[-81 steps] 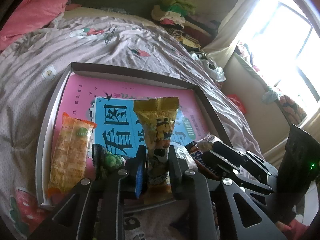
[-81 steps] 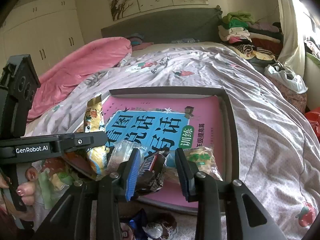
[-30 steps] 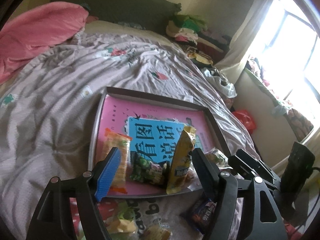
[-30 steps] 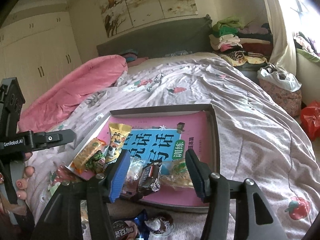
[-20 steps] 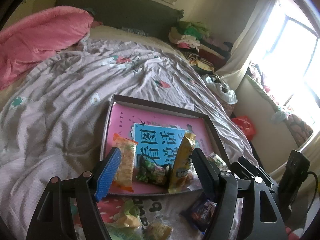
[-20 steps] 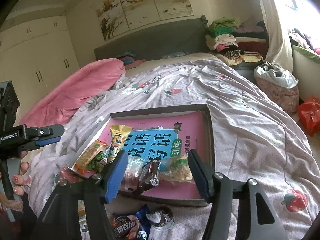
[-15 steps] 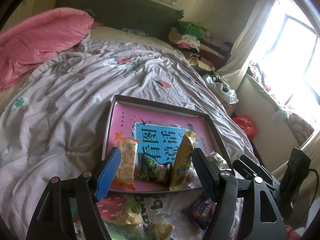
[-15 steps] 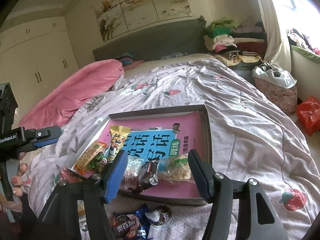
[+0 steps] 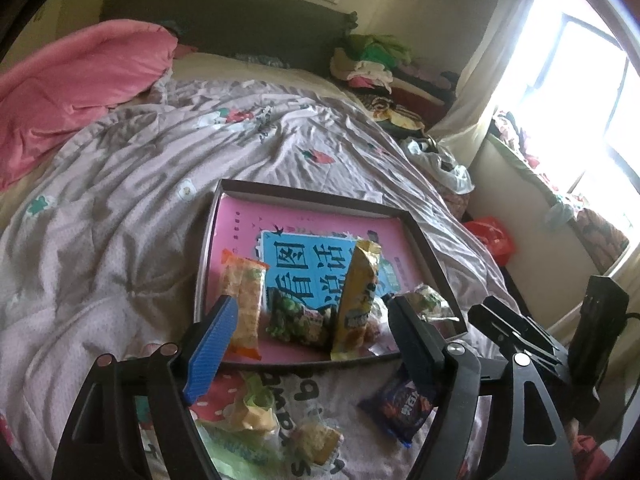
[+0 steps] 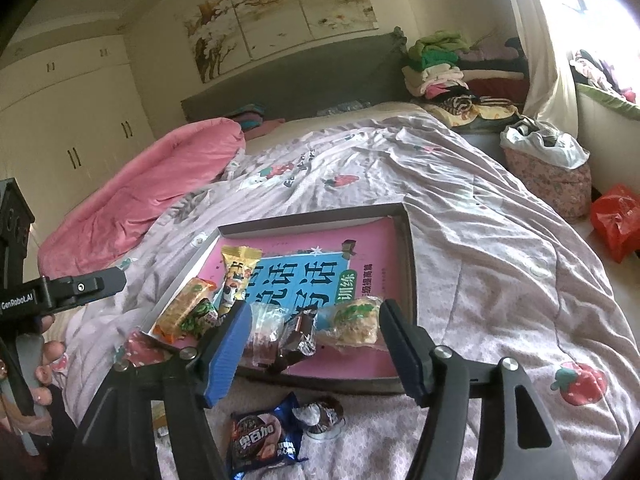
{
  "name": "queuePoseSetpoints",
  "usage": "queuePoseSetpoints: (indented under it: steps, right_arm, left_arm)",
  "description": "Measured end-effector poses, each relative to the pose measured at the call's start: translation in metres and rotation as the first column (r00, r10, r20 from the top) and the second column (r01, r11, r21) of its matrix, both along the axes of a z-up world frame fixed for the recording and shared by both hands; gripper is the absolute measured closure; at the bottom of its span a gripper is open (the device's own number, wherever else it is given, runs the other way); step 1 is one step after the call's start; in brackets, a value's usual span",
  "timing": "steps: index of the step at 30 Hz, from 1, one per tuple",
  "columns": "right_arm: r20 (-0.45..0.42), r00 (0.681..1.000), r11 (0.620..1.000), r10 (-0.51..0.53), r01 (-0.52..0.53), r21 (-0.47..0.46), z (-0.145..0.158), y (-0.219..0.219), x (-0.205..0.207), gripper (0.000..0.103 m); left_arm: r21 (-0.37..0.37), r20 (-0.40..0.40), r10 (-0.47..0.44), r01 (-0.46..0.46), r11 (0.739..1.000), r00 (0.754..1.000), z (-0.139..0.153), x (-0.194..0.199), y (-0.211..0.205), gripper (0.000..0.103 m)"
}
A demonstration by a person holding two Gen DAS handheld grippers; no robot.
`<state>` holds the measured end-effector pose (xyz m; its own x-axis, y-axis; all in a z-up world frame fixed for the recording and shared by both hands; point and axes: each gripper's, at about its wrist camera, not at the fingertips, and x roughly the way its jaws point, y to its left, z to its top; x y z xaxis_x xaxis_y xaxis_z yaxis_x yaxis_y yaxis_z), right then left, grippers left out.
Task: Organize snacks
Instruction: 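Open both grippers and withdraw them from the tray, then move the left gripper to the clear cracker pack while the right gripper approaches the clear round packet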
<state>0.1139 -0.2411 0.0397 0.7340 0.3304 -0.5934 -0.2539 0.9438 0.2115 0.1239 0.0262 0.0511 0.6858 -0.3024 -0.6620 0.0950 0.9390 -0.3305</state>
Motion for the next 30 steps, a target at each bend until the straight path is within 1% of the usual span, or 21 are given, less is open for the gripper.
queuePoseSetpoints:
  steps: [7,17,27,30]
  right_arm:
    - [-0.024,1.000,1.000,0.001,-0.001,-0.002,-0.003,0.000,-0.003,0.037]
    - [-0.027,1.000,1.000,0.006,-0.006,-0.002,-0.004,0.003,-0.004,0.036]
    - [-0.043,0.999,1.000,-0.006,0.005,-0.006,-0.005,-0.001,-0.009,0.036]
    - [-0.052,0.999,1.000,-0.011,0.011,-0.001,-0.005,-0.004,-0.011,0.036]
  left_arm:
    - [0.014,-0.014,-0.013,0.014,1.000,1.000,-0.003,-0.004,-0.003,0.024]
    - [0.027,-0.030,-0.021,0.022,0.999,0.999,-0.007,-0.009,-0.003,0.024]
    - [0.030,-0.077,-0.037,0.040,0.999,0.996,-0.018,-0.016,0.002,0.024]
    - [0.047,-0.092,-0.050,0.054,0.997,0.995,-0.022,-0.019,0.000,0.024]
